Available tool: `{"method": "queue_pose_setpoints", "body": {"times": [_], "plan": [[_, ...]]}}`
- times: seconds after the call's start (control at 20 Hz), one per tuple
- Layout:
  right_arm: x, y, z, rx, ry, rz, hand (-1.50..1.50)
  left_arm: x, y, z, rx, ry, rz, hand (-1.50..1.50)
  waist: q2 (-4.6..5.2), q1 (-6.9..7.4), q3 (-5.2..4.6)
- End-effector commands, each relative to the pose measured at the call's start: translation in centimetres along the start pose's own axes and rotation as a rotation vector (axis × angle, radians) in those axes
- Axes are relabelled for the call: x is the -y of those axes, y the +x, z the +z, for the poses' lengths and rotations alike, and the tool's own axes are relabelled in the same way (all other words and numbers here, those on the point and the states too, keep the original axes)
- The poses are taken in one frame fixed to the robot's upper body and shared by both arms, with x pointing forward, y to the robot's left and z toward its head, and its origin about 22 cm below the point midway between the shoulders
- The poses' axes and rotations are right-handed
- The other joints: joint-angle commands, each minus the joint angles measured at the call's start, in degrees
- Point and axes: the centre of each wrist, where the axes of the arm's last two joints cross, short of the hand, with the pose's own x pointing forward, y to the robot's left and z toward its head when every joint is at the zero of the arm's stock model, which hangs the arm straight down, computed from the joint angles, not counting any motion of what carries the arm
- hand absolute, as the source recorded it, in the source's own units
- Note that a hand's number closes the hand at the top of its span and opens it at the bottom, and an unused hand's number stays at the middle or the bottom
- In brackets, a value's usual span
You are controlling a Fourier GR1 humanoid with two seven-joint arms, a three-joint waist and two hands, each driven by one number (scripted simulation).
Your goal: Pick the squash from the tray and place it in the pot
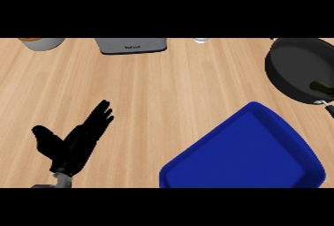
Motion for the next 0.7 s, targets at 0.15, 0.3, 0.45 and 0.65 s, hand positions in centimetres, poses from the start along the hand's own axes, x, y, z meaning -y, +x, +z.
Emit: {"method": "queue_pose_setpoints", "body": {"times": [0.15,0.3,0.45,0.65], "plan": [[10.1,-4.8,3.6,0.204,-0.119,-0.246,1.50,1.1,0.1,0.2,-0.005,-0.048,0.006,0.00,0.71,2.67,-0.05],[13.5,-6.9,6.0,0.197,-0.132,-0.320,1.50,1.5,0.2,-0.4,0.015,-0.078,-0.007,0.00,1.36,4.89,-0.23],[16.1,-7.5,7.1,0.179,-0.130,-0.352,1.50,1.7,1.0,-0.5,0.016,-0.110,-0.037,0.00,1.70,7.41,-0.24],[15.3,-8.0,6.6,0.139,-0.085,-0.353,1.50,2.1,1.5,-1.1,0.018,-0.142,-0.045,0.00,1.97,8.43,-0.29]]}}
